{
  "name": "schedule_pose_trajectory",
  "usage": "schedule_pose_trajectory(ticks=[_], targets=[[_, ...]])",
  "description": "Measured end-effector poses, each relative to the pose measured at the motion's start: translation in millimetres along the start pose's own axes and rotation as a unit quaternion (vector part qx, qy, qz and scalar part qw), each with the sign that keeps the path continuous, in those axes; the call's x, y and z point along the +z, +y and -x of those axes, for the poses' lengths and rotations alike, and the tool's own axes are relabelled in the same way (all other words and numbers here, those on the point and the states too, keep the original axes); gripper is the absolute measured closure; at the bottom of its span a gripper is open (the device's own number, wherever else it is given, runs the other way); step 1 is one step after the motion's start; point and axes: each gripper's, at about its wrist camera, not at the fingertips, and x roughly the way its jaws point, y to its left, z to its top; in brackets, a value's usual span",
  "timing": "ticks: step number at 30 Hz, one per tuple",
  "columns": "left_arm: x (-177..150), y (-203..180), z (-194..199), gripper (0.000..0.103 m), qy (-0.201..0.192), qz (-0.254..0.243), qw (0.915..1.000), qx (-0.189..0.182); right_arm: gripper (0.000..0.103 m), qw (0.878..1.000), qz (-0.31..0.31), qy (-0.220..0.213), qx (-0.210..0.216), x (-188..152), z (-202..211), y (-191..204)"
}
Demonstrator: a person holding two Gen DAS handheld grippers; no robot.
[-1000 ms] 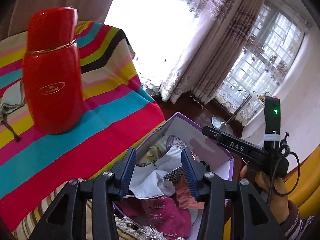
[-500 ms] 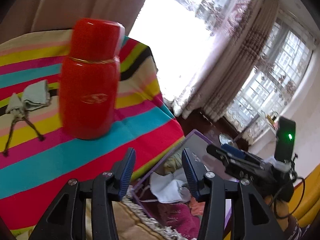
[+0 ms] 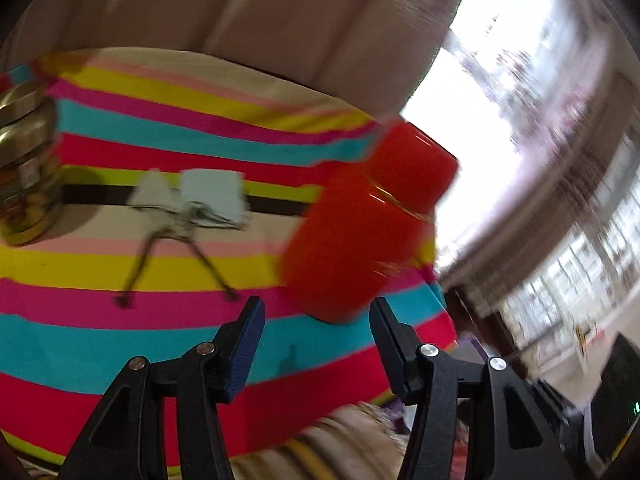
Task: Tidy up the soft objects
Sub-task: 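Move both grippers back over the two remaining cloths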
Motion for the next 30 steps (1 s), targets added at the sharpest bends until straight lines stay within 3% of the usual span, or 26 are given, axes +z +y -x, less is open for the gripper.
schedule_pose_trajectory(ticks=[5, 13, 22, 30], targets=[[13.4, 55.1, 5.6, 0.047, -0.022, 0.064, 0.997, 0.038, 0.034, 0.999, 0.041, 0.004, 0.023, 26.4, -16.7, 39.8], [17.7, 119.2, -15.1, 0.047, -0.023, 0.136, 0.9877, 0.074, 0.034, 0.995, 0.096, 0.026, 0.02, 77.1, -62.8, 94.7], [31.6, 131.6, -60.6, 0.047, -0.01, 0.137, 0.9874, 0.079, 0.034, 0.995, 0.09, 0.05, 0.01, 149.2, -128.1, 126.2], [54.3, 142.4, -102.8, 0.047, 0.007, 0.117, 0.9897, 0.082, 0.029, 0.995, 0.025, 0.092, 0.004, 178.2, -186.8, 118.7]])
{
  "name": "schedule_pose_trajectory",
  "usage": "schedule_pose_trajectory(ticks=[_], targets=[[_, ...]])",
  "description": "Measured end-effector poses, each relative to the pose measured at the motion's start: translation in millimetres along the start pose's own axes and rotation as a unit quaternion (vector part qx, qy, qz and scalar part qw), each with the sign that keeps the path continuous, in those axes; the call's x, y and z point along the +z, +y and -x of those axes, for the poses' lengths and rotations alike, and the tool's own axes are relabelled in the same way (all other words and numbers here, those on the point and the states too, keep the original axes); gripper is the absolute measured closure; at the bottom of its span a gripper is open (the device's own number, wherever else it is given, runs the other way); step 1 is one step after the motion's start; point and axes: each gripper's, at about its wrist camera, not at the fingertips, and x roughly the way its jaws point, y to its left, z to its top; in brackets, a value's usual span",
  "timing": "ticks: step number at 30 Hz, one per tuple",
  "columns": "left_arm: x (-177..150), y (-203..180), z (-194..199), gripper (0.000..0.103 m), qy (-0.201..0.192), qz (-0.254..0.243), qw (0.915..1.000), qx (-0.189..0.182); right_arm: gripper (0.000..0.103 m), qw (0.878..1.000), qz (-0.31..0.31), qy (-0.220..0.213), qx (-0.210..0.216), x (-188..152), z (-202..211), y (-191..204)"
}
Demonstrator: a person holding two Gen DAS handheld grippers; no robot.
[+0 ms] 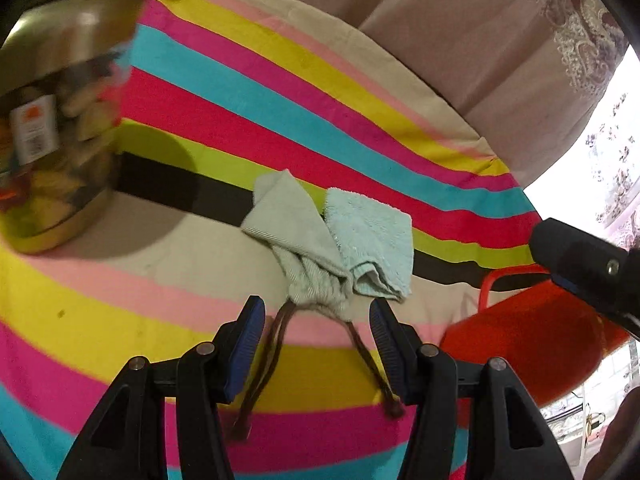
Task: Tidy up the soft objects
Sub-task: 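Move both grippers back over the two remaining cloths, then grasp the light blue towel with right gripper while left grasps grey-green cloth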
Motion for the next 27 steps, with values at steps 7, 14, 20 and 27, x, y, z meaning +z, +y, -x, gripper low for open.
schedule_pose_trajectory(ticks=[7, 14, 20, 27], targets=[[9.4, -9.1, -41.5, 0.047, 0.033, -0.043, 0.998, 0.031, 0.028, 1.0, -0.023, 0.017, -0.008, 10.0, -30.4, -7.7], [15.0, -15.2, -49.5, 0.063, 0.03, -0.128, 0.9894, 0.062, 0.025, 0.998, -0.067, 0.018, -0.011, 12.5, -55.1, -21.6], [18.2, -5.8, -38.8, 0.078, 0.027, -0.13, 0.9902, 0.045, 0.021, 0.997, -0.071, 0.023, -0.008, 9.4, -74.9, -18.5], [30.8, 28.3, -14.5, 0.079, 0.004, -0.073, 0.9958, 0.055, 0.02, 0.998, -0.046, 0.046, -0.015, -0.9, -109.0, -10.1]])
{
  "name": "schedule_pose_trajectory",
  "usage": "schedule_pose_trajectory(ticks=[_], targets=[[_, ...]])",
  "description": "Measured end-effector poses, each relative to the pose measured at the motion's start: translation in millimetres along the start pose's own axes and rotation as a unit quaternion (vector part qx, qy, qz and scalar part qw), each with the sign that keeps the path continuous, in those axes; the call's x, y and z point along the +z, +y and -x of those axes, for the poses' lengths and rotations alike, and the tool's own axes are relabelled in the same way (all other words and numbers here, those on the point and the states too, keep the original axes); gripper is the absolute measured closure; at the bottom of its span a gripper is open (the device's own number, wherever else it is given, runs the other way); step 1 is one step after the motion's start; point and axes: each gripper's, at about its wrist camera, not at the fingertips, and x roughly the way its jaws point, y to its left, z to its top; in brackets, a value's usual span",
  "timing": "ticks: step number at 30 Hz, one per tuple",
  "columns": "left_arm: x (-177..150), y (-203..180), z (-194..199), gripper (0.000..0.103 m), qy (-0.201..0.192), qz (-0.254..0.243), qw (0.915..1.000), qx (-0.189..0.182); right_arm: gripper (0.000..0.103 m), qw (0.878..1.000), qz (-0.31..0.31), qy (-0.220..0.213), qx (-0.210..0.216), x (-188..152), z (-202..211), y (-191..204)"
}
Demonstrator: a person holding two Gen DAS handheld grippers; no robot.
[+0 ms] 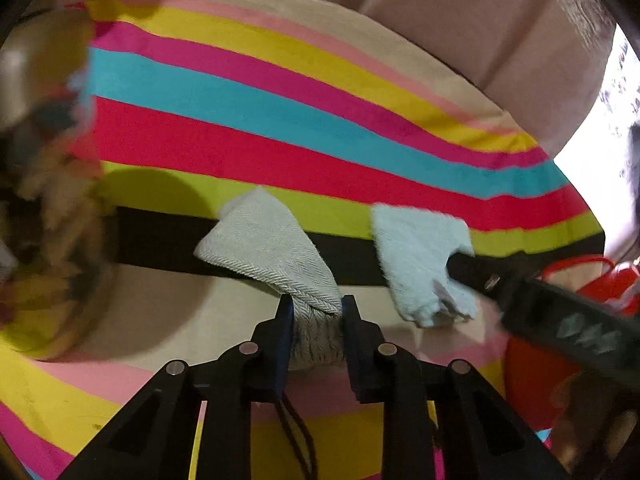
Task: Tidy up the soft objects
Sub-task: 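Grasp the light blue towel with right gripper while left grasps grey-green cloth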
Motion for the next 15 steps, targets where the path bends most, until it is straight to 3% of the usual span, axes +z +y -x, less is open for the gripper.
schedule_pose_trajectory(ticks=[13, 15], targets=[[1.6, 4.3, 14.0, 0.079, -0.015, 0.001, 0.9998, 0.011, 0.02, 0.998, 0.049, 0.014, -0.03, -6.5, -48.6, 14.7], [2.1, 3.6, 12.4, 0.079, -0.015, 0.001, 0.9998, 0.01, 0.026, 0.998, 0.058, 0.007, -0.037, -7.7, -48.0, 17.4]])
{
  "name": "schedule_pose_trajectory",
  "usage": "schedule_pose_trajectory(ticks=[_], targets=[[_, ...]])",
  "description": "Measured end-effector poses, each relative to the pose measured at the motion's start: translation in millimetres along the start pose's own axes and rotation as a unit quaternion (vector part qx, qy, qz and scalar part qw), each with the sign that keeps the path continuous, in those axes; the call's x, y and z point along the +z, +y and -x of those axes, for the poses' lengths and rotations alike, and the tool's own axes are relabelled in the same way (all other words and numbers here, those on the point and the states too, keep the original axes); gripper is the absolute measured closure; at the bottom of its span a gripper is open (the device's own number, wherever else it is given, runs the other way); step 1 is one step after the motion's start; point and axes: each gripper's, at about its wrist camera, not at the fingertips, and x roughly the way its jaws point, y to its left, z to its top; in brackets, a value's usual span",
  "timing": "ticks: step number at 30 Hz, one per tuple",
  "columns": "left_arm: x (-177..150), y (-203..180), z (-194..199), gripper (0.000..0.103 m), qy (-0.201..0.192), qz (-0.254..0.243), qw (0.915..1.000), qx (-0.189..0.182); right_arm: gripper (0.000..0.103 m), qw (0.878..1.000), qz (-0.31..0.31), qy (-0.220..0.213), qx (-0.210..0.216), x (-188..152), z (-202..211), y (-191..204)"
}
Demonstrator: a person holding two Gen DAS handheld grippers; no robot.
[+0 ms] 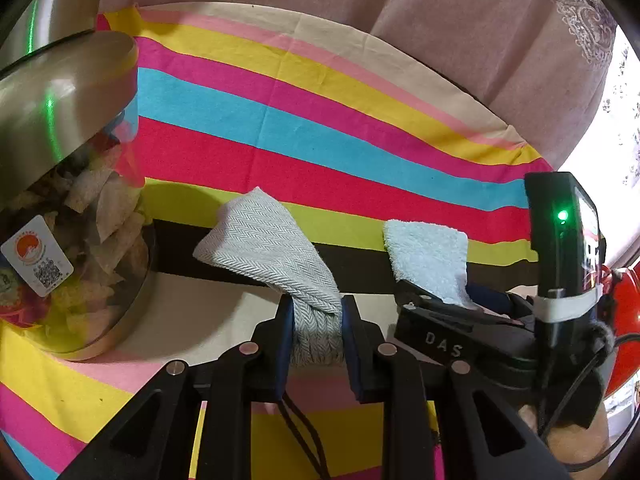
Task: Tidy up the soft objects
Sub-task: 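Grasp the light blue towel with right gripper while left grasps grey-green cloth, then carry both items into the white box and open both grippers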
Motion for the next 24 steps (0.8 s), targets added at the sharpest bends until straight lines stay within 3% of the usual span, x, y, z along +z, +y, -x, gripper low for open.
schedule_pose_trajectory(ticks=[2, 3, 5, 14, 24], targets=[[-0.7, 0.4, 1.9, 0.079, -0.001, 0.0, 1.0, -0.002, 0.054, 1.0, 0.01, -0.012, -0.003, -2.0, 4.5, 1.3], [-1.0, -0.1, 3.5, 0.079, -0.003, 0.0, 1.0, -0.003, 0.06, 1.0, 0.011, -0.013, 0.005, -2.5, 7.0, 1.4], [-1.5, -1.3, 5.8, 0.079, -0.005, -0.002, 1.0, -0.006, 0.083, 1.0, 0.012, -0.02, 0.011, -3.0, 12.7, 0.7], [-4.4, -4.2, 28.0, 0.079, -0.02, -0.01, 0.9997, -0.011, 0.089, 0.998, 0.018, -0.041, 0.036, -16.0, 42.3, -0.9], [-11.5, -24.7, 71.4, 0.079, -0.043, -0.041, 0.9982, 0.01, 0.089, 0.996, 0.022, -0.07, 0.045, -45.4, 94.6, -6.5]])
